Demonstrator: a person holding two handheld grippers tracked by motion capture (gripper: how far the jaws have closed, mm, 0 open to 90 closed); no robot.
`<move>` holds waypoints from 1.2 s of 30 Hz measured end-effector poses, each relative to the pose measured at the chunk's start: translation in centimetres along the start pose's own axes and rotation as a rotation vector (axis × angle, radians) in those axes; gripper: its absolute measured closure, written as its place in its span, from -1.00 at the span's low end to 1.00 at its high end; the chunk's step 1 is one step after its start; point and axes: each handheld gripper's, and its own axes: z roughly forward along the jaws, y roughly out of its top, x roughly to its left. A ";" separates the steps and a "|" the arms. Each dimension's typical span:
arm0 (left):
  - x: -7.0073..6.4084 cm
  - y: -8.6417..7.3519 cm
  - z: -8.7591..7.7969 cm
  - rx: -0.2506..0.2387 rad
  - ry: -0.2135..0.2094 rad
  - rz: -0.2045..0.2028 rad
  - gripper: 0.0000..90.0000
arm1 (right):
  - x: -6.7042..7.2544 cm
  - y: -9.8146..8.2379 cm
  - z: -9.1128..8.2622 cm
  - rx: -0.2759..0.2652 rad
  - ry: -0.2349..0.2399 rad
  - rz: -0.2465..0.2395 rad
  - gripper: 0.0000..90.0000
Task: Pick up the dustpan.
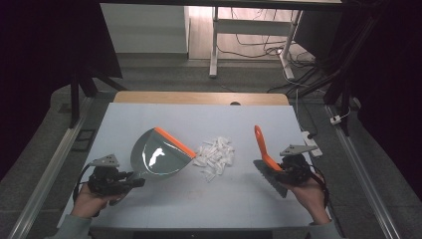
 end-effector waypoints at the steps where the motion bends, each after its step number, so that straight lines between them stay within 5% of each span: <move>1: -0.2 0.0 0.3 0.006 -0.010 0.009 0.35 | 0.0 0.0 0.0 -0.003 -0.001 0.002 0.57; 22: -1.1 0.3 1.6 0.065 -0.075 0.070 0.36 | 0.1 0.3 0.7 0.012 0.005 0.011 0.57; 36: -3.4 0.7 3.6 0.148 -0.139 0.143 0.36 | 0.1 0.5 0.9 0.002 0.014 -0.006 0.57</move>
